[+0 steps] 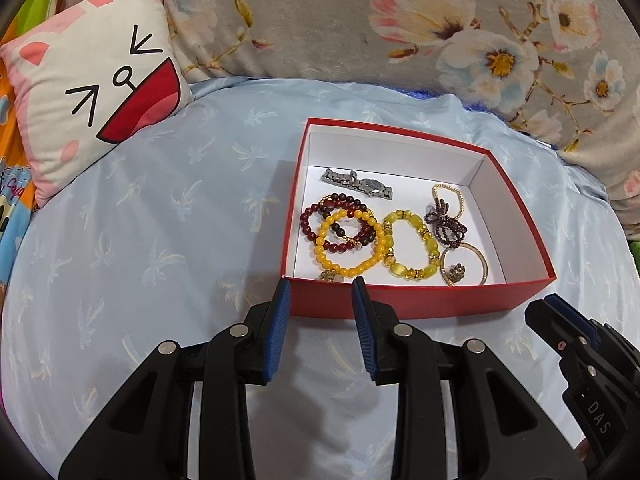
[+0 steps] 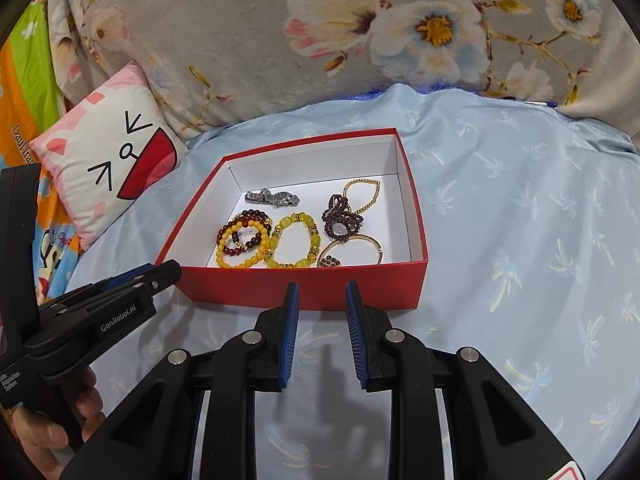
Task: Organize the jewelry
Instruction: 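Lift both open tools out of the box and hold above it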
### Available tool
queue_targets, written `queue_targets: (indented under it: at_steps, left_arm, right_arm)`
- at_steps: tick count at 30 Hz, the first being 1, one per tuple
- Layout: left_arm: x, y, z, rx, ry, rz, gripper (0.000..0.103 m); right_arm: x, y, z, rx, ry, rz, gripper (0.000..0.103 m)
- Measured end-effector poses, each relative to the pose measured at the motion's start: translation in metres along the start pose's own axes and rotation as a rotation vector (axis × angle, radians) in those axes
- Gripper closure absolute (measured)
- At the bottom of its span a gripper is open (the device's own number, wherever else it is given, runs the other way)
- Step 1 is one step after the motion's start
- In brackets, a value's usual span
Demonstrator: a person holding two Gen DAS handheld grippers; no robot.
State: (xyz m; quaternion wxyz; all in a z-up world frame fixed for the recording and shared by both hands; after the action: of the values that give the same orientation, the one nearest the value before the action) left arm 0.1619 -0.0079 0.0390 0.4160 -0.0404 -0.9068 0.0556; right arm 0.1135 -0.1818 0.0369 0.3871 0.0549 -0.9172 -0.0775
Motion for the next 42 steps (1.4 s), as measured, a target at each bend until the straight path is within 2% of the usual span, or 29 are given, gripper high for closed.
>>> queue_targets:
  at_steps: [5,8,13,16,23,39,42]
  left_arm:
    - [-0.002,0.009,-0.002,0.016,0.008,0.004,0.071]
    - [0.005,0.011,-0.01,0.022,-0.019,0.016,0.072]
    - [-0.002,0.002,-0.024,-0.007,-0.024,0.006,0.072]
    - [-0.012,0.0,-0.021,-0.01,0.001,0.004,0.072]
    - [-0.008,-0.001,-0.014,-0.045,-0.013,-0.002,0.072]
    - [0.013,0.007,0.006,-0.017,0.006,0.003,0.072]
    - [0.02,0.004,0.005,-0.005,0.004,0.023,0.072]
  right_arm:
    - [-0.003,0.004,-0.006,0.011,-0.006,-0.002,0.079]
    - [-0.005,0.006,-0.012,0.018,-0.013,0.0,0.079]
    - [-0.014,0.005,-0.021,0.018,-0.008,0.001,0.079]
    - [-0.022,0.004,-0.023,0.027,0.006,0.013,0.079]
    - [-0.026,0.004,-0.021,0.043,0.01,0.027,0.079]
    - [-0.004,0.01,0.001,0.023,0.022,-0.001,0.078]
    - [0.003,0.008,-0.002,-0.005,0.013,-0.014,0.078]
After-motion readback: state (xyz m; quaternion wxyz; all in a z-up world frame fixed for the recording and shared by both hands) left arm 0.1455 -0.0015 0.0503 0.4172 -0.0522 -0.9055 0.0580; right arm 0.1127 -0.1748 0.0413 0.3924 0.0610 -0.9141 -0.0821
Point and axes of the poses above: each gripper's, at about its wrist camera, not at the fingertips, and x roughly against the way its jaws point, y to its left, z to its underside, the point moved 2 cm from there along -x, roughly the way its jaws point, and after that the axes turned 5 degrees about x, right-handed, at the moved point
